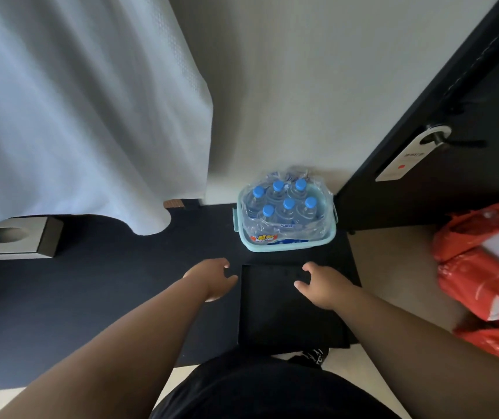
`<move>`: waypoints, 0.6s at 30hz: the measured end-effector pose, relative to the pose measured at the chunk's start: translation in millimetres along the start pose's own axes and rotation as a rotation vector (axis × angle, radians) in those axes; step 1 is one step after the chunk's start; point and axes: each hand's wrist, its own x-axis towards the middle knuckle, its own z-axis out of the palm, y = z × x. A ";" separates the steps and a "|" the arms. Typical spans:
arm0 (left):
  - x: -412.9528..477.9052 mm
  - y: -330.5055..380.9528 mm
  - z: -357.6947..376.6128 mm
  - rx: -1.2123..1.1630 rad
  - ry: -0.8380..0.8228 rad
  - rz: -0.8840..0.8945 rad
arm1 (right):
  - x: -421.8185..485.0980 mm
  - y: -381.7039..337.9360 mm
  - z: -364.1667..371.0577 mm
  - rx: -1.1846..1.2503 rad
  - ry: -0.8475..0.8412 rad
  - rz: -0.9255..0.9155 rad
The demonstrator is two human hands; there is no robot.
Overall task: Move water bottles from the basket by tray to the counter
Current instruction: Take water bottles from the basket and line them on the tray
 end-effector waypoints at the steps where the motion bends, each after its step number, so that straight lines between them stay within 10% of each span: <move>1: 1.8 2.7 -1.0 -0.007 0.003 0.000 | 2.9 2.5 -1.6 -0.011 -0.004 0.010; 18: 53.1 105.9 -98.2 -0.166 0.301 -0.024 | 82.3 -24.0 -125.9 -0.054 0.198 -0.214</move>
